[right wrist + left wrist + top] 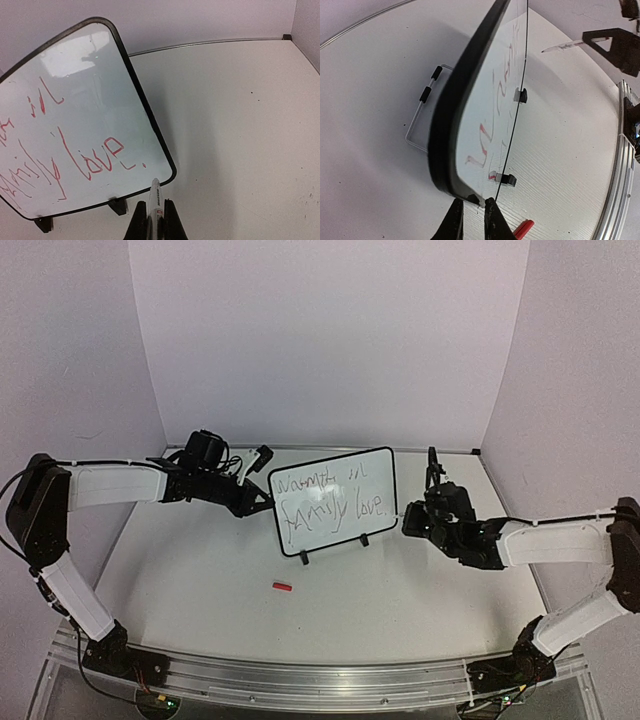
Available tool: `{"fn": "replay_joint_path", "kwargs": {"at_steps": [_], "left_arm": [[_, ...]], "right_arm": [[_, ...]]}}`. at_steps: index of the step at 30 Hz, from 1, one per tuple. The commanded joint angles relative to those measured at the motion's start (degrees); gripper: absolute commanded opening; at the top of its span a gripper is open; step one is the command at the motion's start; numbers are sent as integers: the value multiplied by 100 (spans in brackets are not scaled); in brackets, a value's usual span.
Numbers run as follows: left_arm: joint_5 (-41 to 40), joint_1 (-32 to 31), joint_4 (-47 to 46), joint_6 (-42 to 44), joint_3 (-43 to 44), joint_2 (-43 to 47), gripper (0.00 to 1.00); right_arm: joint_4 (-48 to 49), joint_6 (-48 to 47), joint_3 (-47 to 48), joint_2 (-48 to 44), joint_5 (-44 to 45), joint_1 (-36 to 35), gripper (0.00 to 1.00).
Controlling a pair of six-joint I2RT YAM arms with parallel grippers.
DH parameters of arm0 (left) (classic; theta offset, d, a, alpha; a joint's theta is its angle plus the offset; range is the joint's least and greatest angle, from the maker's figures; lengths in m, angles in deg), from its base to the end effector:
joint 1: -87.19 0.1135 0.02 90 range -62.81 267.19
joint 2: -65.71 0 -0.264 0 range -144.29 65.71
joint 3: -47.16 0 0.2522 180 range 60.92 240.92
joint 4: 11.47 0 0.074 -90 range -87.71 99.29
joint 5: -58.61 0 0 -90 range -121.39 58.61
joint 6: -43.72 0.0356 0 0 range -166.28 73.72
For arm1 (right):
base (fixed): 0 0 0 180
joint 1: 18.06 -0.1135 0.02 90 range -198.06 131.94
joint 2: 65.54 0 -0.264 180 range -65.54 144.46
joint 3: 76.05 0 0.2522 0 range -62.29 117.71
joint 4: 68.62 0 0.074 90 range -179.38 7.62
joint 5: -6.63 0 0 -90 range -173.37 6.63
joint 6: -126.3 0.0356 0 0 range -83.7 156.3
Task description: Write a sentence on the whiteboard
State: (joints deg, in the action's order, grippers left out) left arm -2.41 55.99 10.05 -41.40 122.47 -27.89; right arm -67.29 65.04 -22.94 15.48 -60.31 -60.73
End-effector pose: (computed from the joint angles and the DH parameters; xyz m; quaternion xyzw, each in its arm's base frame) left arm 0.2963 -0.1996 0.2305 0.3724 0.8008 -0.3141 0.3483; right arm 0.2279 0.1911 0.2084 0.0032 0.8401 0.1625 0.5174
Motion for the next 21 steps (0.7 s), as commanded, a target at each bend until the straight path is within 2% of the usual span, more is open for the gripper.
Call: {"fn": "replay_joint_path", "kwargs": {"at_steps": [1, 7, 9, 11, 12, 17, 21], "left_arm": [[-351, 10, 207, 133, 40, -78, 19], [-477, 17, 28, 10, -139, 129, 45], [-559, 13, -10, -13, -230, 241, 57], [-673, 17, -49, -55, -340, 380, 76], [-747, 18, -85, -89, -402, 462, 81], [-1269, 4, -605, -472, -1125, 1363, 85], [-1622, -312, -505, -754, -1529, 2384, 83]], "right_arm": [[-347, -96, -119, -1048, -20, 29, 0], [-1193, -420, 138, -1629, -500, 31, 0], [-1450, -483, 273, -1674, -715, 30, 0], [-1727, -600, 465, -1660, -1046, 30, 0], [-1838, -679, 588, -1622, -1248, 32, 0], [-2569, -1018, 1242, -1405, -2399, 163, 0], [-2871, -1049, 1640, -1262, -3911, 455, 0]]}}
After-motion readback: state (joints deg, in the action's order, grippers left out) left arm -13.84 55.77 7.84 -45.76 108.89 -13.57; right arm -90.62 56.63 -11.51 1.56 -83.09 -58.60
